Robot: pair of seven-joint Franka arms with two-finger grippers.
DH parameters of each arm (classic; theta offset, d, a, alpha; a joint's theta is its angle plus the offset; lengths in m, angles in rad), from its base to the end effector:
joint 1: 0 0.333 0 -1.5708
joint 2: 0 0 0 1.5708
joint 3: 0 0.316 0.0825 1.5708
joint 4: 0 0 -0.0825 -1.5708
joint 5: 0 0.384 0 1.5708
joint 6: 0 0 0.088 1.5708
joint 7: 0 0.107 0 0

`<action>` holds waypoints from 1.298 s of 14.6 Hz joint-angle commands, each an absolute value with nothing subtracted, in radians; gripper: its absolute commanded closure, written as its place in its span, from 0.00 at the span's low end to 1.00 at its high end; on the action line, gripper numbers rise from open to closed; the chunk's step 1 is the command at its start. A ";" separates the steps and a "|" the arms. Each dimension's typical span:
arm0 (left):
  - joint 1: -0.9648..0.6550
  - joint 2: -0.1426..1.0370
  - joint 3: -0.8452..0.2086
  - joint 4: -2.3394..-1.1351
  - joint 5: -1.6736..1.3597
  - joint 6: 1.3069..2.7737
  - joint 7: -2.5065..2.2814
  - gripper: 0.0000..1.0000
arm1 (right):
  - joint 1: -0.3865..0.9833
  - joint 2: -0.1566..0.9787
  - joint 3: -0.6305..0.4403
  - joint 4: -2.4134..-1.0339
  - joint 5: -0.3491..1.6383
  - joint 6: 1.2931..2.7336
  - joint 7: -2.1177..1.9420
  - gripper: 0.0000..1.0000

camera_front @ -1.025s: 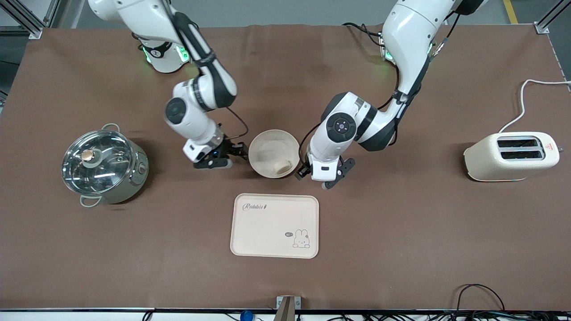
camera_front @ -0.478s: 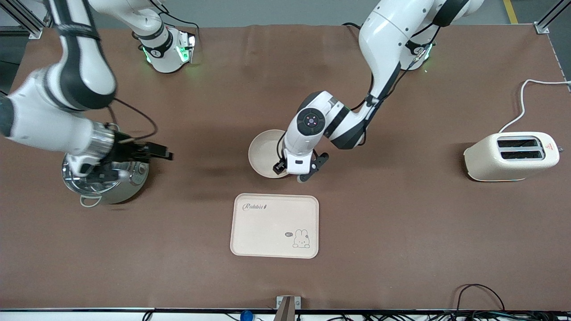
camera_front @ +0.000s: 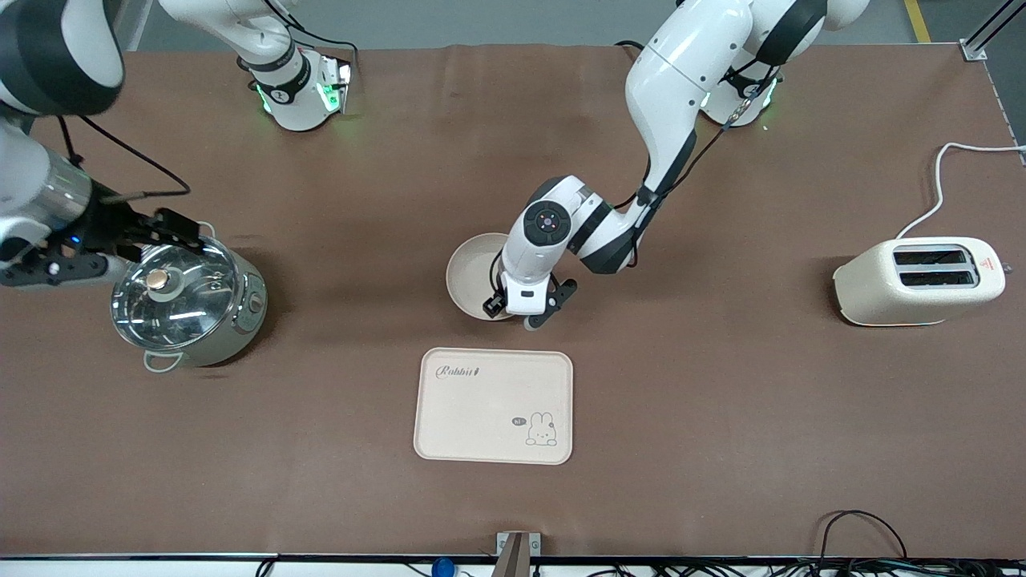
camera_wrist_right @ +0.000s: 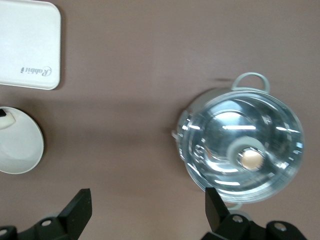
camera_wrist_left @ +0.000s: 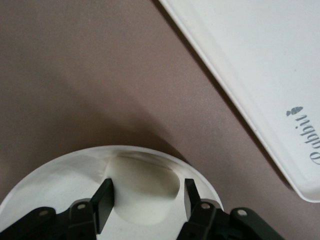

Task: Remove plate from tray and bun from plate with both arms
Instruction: 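Lift the bun with the left gripper while the right gripper returns to rest, then carry the bun with the left gripper and set it beside the toaster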

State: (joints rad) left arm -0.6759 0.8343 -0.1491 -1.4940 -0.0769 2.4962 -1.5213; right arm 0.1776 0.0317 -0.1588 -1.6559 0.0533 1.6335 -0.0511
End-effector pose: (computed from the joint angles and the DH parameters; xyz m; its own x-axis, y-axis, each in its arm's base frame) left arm 0.5108 -0.5226 0.1943 0.6894 0.7072 -0.1572 0.7242 -0.6680 0.1711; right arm 0.5653 0.0173 0.5721 0.9965 0.0662 -0.0512 0.0636 -0.9967 -0.0506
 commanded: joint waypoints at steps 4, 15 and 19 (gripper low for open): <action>-0.690 0.861 -0.137 -1.477 -0.043 2.514 -1.552 0.93 | 0.052 -0.083 -0.166 -1.658 -0.010 1.552 -0.063 0.00; -0.498 0.574 -0.137 -1.473 -0.028 2.180 -1.432 0.94 | 0.049 -0.071 -0.161 -1.646 -0.060 1.577 -0.054 0.00; -0.304 0.569 -0.137 -1.483 -0.029 2.066 -1.174 0.94 | 0.051 -0.071 -0.161 -1.649 -0.060 1.571 -0.052 0.00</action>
State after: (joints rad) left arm -0.3744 0.5645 -0.1266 -1.4521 -0.0405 2.0899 -1.2611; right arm 0.0558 -0.0700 -0.1676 -1.6469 -0.0443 1.5714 -0.0638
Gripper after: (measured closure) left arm 0.930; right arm 0.000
